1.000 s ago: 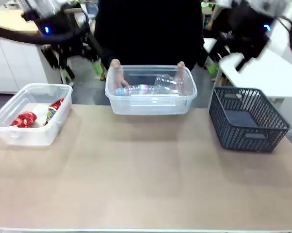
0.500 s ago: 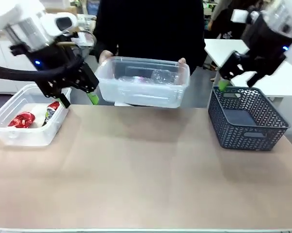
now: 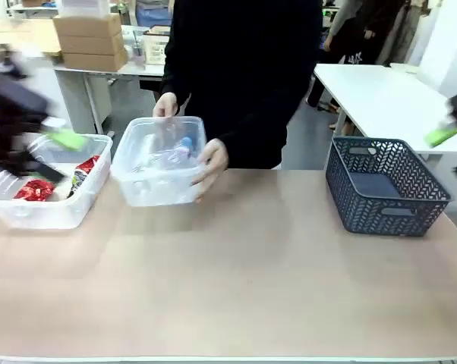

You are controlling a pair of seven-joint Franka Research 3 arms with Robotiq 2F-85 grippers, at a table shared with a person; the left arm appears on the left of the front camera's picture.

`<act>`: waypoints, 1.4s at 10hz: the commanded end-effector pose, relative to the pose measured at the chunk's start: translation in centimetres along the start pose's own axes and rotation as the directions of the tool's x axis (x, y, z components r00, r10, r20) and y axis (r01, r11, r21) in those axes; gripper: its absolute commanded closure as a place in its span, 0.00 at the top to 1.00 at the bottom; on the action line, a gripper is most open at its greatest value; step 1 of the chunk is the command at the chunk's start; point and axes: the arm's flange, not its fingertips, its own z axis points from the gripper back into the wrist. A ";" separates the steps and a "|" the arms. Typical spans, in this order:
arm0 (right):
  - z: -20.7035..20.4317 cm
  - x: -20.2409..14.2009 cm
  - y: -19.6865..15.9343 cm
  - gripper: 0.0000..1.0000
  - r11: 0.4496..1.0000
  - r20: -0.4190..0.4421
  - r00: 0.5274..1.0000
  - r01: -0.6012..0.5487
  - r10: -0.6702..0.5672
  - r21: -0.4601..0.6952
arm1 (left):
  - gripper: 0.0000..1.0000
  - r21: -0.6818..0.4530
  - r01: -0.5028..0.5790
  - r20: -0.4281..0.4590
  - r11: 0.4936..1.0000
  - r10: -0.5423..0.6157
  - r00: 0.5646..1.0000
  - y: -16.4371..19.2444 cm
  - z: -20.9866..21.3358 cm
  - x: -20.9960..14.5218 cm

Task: Sort the waste into each basket.
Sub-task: Release the Organizing box you were holding.

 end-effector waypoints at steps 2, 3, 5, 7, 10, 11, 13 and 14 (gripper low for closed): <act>3.6 -1.7 -8.1 1.00 0.745 0.096 0.888 0.314 -0.450 0.589 | 0.99 -0.557 -0.174 0.154 0.812 0.307 0.939 8.3 4.7 -3.1; 3.6 -1.9 -9.7 1.00 0.712 0.124 0.849 0.343 -0.514 0.612 | 0.99 -0.642 -0.190 0.171 0.742 0.381 0.909 10.9 5.9 -3.4; 5.2 -2.6 -9.6 1.00 0.883 0.048 0.946 0.279 -0.320 0.378 | 0.99 -0.443 -0.140 0.140 0.886 0.222 0.965 8.2 8.5 -3.7; 5.2 -2.6 -9.6 1.00 0.883 0.048 0.946 0.279 -0.320 0.378 | 0.99 -0.443 -0.140 0.140 0.886 0.222 0.965 8.2 8.5 -3.7; 5.2 -2.6 -9.6 1.00 0.883 0.048 0.946 0.279 -0.320 0.378 | 0.99 -0.443 -0.140 0.140 0.886 0.222 0.965 8.2 8.5 -3.7; 5.2 -2.6 -9.6 1.00 0.883 0.048 0.946 0.279 -0.320 0.378 | 0.99 -0.443 -0.140 0.140 0.886 0.222 0.965 8.2 8.5 -3.7; 5.2 -2.6 -9.6 1.00 0.883 0.048 0.946 0.279 -0.320 0.378 | 0.99 -0.443 -0.140 0.140 0.886 0.222 0.965 8.2 8.5 -3.7; 5.2 -2.6 -9.6 1.00 0.883 0.048 0.946 0.279 -0.320 0.378 | 0.99 -0.443 -0.140 0.140 0.886 0.222 0.965 8.2 8.5 -3.7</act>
